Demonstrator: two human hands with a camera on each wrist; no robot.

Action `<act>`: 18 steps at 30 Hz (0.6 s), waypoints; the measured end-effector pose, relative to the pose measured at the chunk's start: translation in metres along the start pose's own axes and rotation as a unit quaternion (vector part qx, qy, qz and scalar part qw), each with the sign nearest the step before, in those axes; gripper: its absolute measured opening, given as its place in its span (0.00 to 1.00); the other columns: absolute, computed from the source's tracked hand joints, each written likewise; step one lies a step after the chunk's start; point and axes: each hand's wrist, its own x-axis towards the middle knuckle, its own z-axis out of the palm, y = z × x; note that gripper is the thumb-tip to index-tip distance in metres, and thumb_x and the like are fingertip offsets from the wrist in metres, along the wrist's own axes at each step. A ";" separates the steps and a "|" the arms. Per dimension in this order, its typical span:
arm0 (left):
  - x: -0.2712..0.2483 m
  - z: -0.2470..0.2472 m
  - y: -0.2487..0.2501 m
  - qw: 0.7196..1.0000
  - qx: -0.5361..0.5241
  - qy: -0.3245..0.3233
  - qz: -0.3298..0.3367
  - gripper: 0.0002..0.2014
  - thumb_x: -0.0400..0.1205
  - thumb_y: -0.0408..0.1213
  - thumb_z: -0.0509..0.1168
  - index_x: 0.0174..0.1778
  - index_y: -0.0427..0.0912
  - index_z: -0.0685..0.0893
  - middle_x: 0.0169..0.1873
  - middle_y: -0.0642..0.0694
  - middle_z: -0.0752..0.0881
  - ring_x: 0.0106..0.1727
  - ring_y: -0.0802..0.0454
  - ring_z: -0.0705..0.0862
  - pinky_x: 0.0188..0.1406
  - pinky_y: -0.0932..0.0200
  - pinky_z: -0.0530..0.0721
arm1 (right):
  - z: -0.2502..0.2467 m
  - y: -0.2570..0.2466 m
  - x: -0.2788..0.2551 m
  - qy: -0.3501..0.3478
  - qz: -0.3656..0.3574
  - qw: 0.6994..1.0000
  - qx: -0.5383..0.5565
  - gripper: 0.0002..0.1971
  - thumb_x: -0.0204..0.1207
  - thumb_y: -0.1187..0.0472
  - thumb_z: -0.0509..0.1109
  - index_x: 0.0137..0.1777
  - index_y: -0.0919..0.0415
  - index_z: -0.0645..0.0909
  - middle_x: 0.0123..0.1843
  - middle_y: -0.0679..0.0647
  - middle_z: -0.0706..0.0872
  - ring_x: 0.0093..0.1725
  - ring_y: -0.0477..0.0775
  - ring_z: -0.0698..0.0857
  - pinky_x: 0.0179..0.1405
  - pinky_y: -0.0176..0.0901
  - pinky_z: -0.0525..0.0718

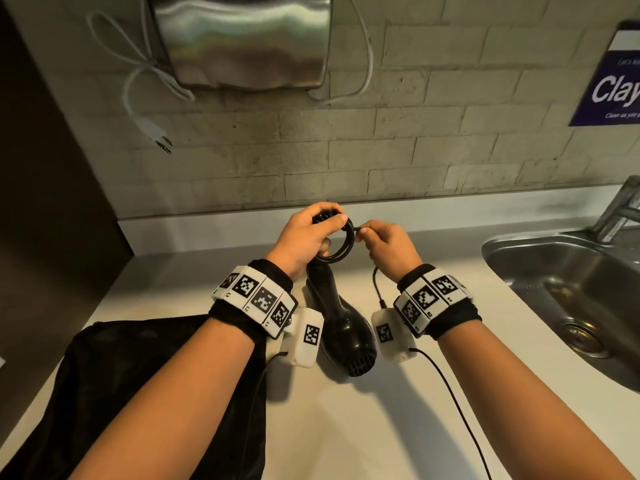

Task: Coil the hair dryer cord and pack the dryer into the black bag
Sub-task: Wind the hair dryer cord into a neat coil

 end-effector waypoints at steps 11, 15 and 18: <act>0.000 0.005 0.002 0.978 0.190 -0.054 0.069 0.12 0.79 0.38 0.66 0.58 0.53 0.83 0.23 0.57 0.76 0.21 0.63 0.72 0.23 0.68 0.72 | -0.015 -0.032 0.010 0.129 -0.087 0.987 -0.048 0.12 0.79 0.66 0.58 0.42 0.71 0.82 0.34 0.55 0.81 0.34 0.50 0.76 0.29 0.34 0.69; 0.005 0.008 0.002 0.976 0.204 -0.037 0.063 0.05 0.80 0.39 0.65 0.46 0.55 0.83 0.24 0.56 0.77 0.23 0.60 0.73 0.27 0.63 0.73 | -0.015 -0.036 0.005 0.120 -0.109 0.987 -0.003 0.10 0.78 0.67 0.58 0.40 0.70 0.78 0.26 0.48 0.73 0.28 0.43 0.71 0.26 0.26 0.68; 0.008 0.007 -0.001 0.985 0.164 0.016 0.055 0.04 0.80 0.39 0.64 0.49 0.51 0.82 0.26 0.54 0.75 0.27 0.57 0.72 0.28 0.61 0.70 | -0.018 -0.032 -0.001 0.064 -0.131 0.989 -0.002 0.09 0.79 0.68 0.58 0.45 0.70 0.78 0.27 0.47 0.74 0.29 0.41 0.72 0.29 0.26 0.70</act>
